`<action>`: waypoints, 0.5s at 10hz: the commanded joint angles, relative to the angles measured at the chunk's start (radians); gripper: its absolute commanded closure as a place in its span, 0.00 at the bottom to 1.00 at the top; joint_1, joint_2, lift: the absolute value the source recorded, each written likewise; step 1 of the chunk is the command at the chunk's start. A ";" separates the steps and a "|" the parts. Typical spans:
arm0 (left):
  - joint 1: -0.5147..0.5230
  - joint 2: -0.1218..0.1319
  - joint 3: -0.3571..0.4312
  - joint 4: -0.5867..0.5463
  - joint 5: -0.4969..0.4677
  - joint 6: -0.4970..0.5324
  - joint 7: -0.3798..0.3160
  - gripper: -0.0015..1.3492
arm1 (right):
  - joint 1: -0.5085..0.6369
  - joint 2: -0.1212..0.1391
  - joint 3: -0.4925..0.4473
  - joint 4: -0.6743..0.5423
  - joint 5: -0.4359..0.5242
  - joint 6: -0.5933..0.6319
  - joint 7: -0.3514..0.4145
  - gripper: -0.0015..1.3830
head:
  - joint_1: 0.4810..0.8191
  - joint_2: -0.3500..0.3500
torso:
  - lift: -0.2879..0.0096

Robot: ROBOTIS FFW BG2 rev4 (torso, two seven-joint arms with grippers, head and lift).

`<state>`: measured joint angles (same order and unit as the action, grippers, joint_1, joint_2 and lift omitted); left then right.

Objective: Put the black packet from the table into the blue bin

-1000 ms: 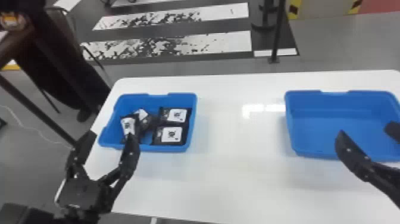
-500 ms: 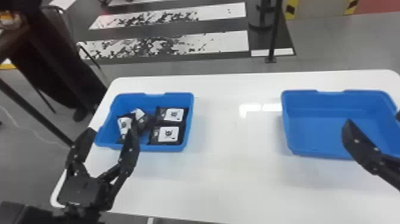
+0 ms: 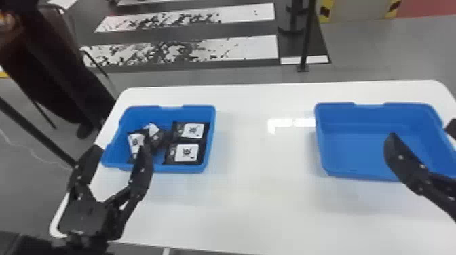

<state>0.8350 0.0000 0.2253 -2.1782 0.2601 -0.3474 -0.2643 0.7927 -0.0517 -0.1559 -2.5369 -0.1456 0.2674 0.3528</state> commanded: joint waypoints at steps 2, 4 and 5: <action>-0.001 -0.003 0.002 0.000 0.001 0.009 0.000 0.15 | -0.002 0.000 0.000 0.003 0.000 -0.002 0.000 0.12 | 0.63 0.71 | 0.60; 0.002 -0.003 0.002 0.000 0.005 0.009 0.000 0.16 | -0.002 0.001 0.000 0.005 -0.004 -0.002 0.000 0.12 | 0.63 0.72 | 0.60; 0.002 -0.003 0.002 0.000 0.005 0.009 0.000 0.16 | -0.002 0.001 0.000 0.008 -0.006 -0.005 0.000 0.12 | 0.63 0.72 | 0.60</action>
<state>0.8368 0.0000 0.2273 -2.1781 0.2650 -0.3387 -0.2640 0.7902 -0.0506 -0.1556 -2.5301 -0.1503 0.2636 0.3528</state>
